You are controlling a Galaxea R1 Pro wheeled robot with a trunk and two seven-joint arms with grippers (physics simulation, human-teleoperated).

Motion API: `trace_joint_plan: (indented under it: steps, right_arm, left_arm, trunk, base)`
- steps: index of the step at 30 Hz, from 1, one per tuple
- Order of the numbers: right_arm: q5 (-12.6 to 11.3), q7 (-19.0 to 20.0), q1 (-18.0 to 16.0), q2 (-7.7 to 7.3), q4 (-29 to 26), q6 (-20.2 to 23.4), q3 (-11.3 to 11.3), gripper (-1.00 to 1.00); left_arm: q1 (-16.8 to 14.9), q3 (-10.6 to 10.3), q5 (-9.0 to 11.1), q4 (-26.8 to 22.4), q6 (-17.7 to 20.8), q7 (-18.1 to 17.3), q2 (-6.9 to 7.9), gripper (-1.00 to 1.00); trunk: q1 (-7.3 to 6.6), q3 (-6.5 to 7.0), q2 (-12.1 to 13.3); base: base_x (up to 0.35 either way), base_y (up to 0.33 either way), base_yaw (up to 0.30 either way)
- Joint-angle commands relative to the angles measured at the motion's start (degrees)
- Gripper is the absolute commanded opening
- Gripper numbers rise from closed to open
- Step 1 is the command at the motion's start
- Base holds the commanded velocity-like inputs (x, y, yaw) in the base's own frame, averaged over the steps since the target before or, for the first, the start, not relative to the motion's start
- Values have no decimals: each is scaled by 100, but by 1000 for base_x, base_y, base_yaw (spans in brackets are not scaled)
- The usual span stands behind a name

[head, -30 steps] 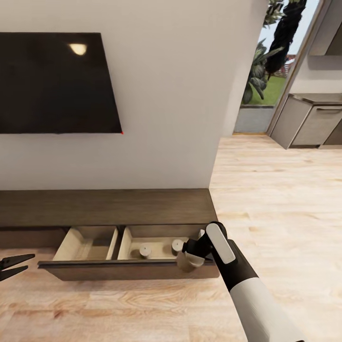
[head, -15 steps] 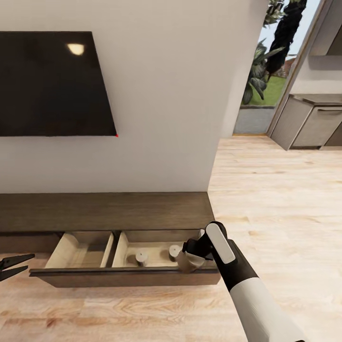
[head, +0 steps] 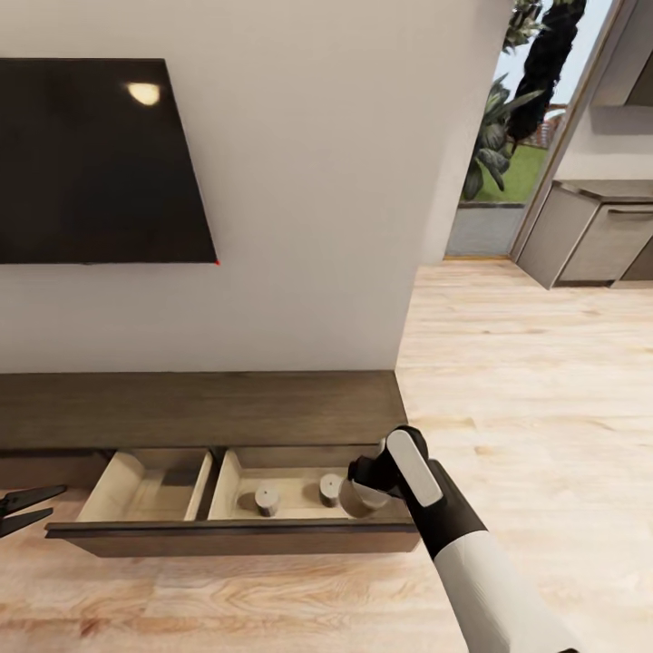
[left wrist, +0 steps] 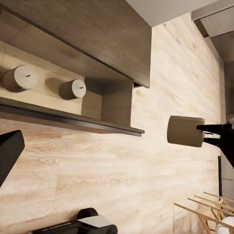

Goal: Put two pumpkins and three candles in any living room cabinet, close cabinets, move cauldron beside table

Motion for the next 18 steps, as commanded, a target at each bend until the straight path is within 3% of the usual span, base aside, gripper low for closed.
trace_joint_plan:
  steps: [1,9,15,18]
  right_arm:
    - [11,-9,-1,4,11,-33,7,-100]
    - [644,-18,0,34,150,-477,31,-100]
    - [736,-24,-1,43,178,-514,39,-100]
    - [753,-26,-2,43,189,-549,188,-100]
  left_arm:
    - [0,0,-12,0,0,0,0,100]
    - [0,0,-64,0,0,0,0,100]
    - [0,0,-65,0,0,2,0,100]
    - [0,0,-65,0,0,0,0,100]
  trunk:
    - [0,0,0]
    - [0,0,0]
    - [0,0,0]
    - [0,0,0]
  base:
    - [95,0,0]
    - [94,0,0]
    - [108,0,0]
    - [95,0,0]
